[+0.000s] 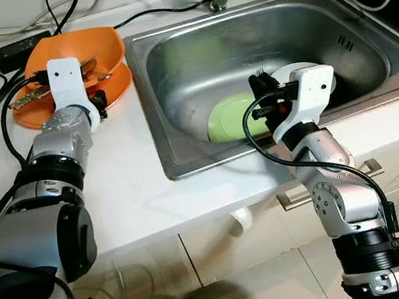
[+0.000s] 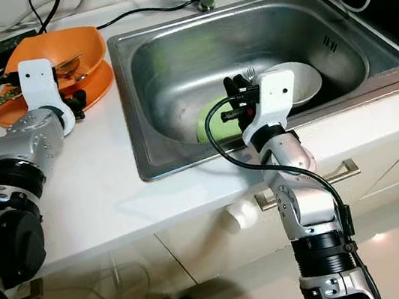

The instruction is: Kitchen organization

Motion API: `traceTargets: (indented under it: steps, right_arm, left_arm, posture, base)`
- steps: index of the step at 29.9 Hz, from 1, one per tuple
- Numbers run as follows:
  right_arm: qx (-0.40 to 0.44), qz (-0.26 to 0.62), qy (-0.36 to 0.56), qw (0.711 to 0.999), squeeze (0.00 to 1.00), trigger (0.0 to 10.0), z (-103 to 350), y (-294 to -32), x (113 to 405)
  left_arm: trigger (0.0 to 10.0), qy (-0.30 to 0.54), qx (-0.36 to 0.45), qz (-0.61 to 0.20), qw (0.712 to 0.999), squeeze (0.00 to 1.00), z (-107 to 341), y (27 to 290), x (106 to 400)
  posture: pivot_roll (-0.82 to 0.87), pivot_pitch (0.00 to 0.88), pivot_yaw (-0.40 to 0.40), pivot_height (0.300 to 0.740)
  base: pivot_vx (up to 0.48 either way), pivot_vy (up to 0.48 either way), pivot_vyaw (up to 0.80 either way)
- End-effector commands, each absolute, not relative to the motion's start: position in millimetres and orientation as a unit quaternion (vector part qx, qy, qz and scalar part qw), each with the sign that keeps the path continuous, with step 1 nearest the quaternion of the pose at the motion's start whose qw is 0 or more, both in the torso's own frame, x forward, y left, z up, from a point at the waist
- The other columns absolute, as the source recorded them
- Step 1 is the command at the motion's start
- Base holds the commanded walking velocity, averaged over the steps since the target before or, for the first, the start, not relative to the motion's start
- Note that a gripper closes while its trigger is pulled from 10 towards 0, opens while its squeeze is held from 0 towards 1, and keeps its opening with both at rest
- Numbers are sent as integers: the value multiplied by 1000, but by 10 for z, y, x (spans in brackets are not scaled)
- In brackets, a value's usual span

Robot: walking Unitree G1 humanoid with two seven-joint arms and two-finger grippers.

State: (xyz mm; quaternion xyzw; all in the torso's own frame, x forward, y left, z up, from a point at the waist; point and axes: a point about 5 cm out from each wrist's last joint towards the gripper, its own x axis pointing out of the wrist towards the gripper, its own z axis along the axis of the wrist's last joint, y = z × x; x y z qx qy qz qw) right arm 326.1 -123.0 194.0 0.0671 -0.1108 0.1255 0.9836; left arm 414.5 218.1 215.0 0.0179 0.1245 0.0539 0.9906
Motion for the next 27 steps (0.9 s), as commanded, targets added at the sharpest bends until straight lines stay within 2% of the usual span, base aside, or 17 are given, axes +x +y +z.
traceTargets:
  steps: [1, 7, 16, 20, 23, 27]
  right_arm:
    - [79, 127, -127, 981, 0, 10000, 2008, -1216, 3262]
    - [84, 124, -130, 980, 0, 10000, 2020, -1200, 3301]
    - [86, 127, -128, 980, 0, 10000, 2013, -1195, 3342]
    - [89, 130, -129, 979, 0, 10000, 2013, -1181, 3375]
    - [90, 133, -129, 979, 0, 10000, 2016, -1167, 3387]
    - [94, 142, -132, 977, 0, 10000, 2037, -1113, 3433]
  left_arm:
    - [10000, 193, 12, 47, 980, 0, 1856, 2202, 4065]
    - [10000, 206, -5, 38, 978, 0, 1834, 2243, 4035]
    - [10000, 204, -21, 24, 978, 0, 1815, 2166, 3969]
    - [10000, 193, 10, 14, 981, 0, 1770, 2097, 3765]
    - [10000, 195, 9, 11, 981, 0, 1755, 2069, 3695]
    - [10000, 203, 2, 2, 979, 0, 1737, 2006, 3409]
  posture:
    - [44, 141, 63, 740]
    - [62, 127, 65, 740]
    - [96, 120, 46, 740]
    - [122, 113, 35, 740]
    - [132, 110, 33, 740]
    - [166, 107, 27, 740]
  base:
    - [0, 0, 0]
    - [0, 0, 0]
    - [0, 0, 0]
    - [0, 0, 0]
    - [0, 0, 0]
    - [0, 0, 0]
